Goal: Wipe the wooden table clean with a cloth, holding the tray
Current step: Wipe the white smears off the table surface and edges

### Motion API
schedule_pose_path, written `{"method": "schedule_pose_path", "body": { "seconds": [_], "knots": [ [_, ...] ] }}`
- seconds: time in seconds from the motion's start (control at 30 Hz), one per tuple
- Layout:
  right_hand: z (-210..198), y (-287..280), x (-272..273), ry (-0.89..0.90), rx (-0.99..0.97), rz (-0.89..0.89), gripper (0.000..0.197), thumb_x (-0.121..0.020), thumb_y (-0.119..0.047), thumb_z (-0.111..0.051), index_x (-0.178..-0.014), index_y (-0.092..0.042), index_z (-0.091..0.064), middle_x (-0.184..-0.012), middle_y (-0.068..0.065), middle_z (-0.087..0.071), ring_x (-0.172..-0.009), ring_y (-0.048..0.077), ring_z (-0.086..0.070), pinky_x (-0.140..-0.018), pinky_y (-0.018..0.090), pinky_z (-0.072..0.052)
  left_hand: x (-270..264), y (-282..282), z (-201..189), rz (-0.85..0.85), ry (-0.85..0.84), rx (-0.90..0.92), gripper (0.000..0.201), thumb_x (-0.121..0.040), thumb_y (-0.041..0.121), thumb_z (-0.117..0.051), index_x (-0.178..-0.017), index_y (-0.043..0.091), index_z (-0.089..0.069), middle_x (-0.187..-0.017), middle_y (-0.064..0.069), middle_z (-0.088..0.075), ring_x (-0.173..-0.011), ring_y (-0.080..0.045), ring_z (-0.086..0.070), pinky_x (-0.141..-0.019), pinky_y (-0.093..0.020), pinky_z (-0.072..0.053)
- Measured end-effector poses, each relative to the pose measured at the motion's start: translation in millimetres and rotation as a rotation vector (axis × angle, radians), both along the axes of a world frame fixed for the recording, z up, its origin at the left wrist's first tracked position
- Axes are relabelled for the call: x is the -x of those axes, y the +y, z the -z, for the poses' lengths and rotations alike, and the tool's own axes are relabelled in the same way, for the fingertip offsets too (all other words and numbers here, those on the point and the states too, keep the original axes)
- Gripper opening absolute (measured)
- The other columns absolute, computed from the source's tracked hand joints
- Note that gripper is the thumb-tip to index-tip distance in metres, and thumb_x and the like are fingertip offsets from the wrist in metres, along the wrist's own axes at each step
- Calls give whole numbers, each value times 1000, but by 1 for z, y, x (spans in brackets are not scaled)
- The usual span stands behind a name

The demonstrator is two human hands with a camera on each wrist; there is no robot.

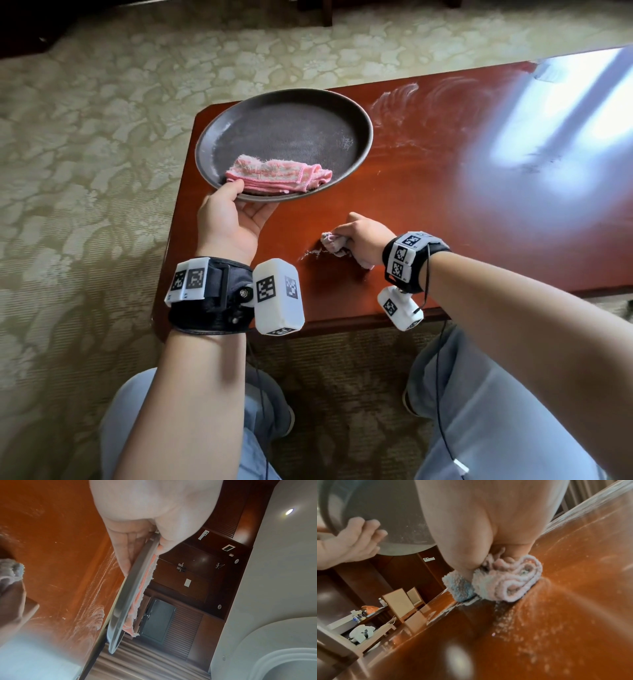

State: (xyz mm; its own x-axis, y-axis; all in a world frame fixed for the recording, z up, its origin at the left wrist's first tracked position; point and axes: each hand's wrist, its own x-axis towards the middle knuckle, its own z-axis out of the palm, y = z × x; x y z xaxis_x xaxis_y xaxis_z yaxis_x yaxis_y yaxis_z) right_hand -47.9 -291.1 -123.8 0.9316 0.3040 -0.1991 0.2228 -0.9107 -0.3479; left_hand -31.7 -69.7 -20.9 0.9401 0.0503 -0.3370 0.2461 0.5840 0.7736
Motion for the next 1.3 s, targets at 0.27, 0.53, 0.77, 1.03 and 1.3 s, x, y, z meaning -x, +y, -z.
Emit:
{"method": "schedule_pose_path", "body": {
  "seconds": [0.27, 0.53, 0.77, 1.03, 1.3],
  "knots": [
    [-17, -42, 17, -85, -223, 518, 15, -91, -18, -58, -92, -27, -69, -92, 5, -58, -76, 24, -61, -68, 29, -50, 25, 9, -11, -7, -12, -9, 23, -99, 5, -45, -116, 3, -61, -87, -14, -75, -82, -29, -75, -71, -40, -61],
    [-12, -55, 56, 46, -72, 718, 22, -76, -1, -47, -77, -21, -54, -87, 1, -57, -70, 21, -56, -58, 20, -44, 44, 12, -12, 6, -1, 8, 29, -99, 5, -46, -125, 1, -59, -93, -16, -74, -83, -29, -75, -69, -39, -61],
    [-3, -15, 57, 139, 125, 713, 63, -68, -7, -77, -123, -8, -45, -120, 12, -37, -97, 38, -61, -80, 39, -52, 49, 30, -7, -9, 9, 20, 24, -99, 4, -45, -117, 3, -61, -93, -16, -74, -85, -30, -74, -72, -42, -61],
    [1, 27, 37, 146, 106, 664, 63, -71, -9, -76, -125, -8, -43, -123, 12, -35, -101, 40, -61, -82, 40, -52, 43, 59, 3, -60, 26, 18, 18, -99, 4, -45, -103, 4, -62, -79, -13, -74, -76, -28, -74, -66, -39, -61],
    [2, 57, 10, 103, 110, 420, 56, -72, -10, -69, -124, -15, -49, -116, 6, -39, -90, 34, -63, -76, 35, -52, 40, 87, 9, -113, 25, 13, 20, -98, 3, -46, -111, 2, -61, -80, -13, -73, -75, -27, -73, -64, -38, -60]
  ]
}}
